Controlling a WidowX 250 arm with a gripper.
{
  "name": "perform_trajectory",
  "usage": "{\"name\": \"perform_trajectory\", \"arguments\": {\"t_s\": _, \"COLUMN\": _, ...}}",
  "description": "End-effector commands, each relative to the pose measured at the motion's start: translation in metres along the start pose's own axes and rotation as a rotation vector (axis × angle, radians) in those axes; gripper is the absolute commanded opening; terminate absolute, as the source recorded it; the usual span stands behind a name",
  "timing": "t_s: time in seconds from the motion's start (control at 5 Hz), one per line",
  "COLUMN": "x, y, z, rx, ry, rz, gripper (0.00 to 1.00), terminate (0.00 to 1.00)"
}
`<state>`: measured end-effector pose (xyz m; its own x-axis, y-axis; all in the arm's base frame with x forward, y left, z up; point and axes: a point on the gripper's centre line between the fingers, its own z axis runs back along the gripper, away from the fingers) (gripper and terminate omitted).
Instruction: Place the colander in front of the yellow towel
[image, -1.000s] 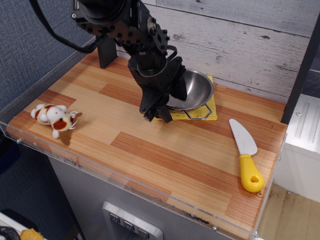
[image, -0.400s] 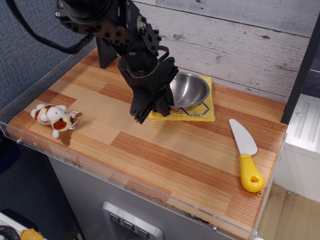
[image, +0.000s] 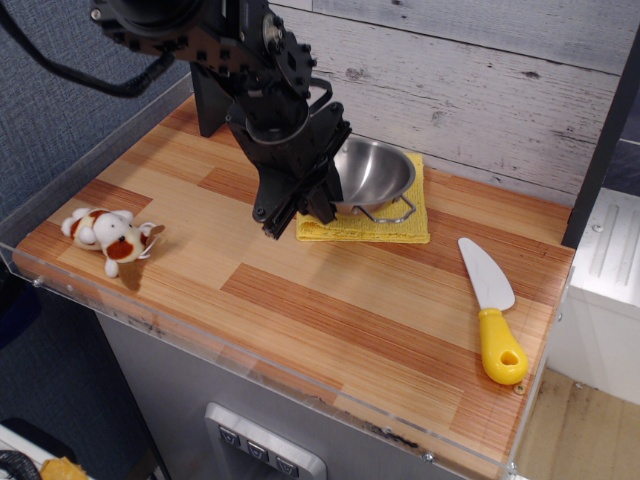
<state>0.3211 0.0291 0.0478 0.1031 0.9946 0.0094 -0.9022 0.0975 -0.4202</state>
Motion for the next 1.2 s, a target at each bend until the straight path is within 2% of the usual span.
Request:
{"name": "perform_trajectory", "arguments": {"t_s": 0.0, "x": -0.008, "y": -0.013, "z": 0.045, "rx": -0.114, "ry": -0.015, "rz": 0.016, "gripper": 0.00, "terminate": 0.00}}
{"name": "perform_trajectory", "arguments": {"t_s": 0.2, "x": -0.021, "y": -0.006, "z": 0.060, "rx": -0.159, "ry": -0.016, "rz": 0.001, "gripper": 0.00, "terminate": 0.00}}
{"name": "perform_trajectory", "arguments": {"t_s": 0.6, "x": -0.060, "y": 0.019, "z": 0.078, "rx": -0.178, "ry": 0.016, "rz": -0.107, "gripper": 0.00, "terminate": 0.00}}
{"name": "perform_trajectory", "arguments": {"t_s": 1.0, "x": -0.071, "y": 0.054, "z": 0.068, "rx": -0.164, "ry": 0.059, "rz": -0.185, "gripper": 0.00, "terminate": 0.00}}
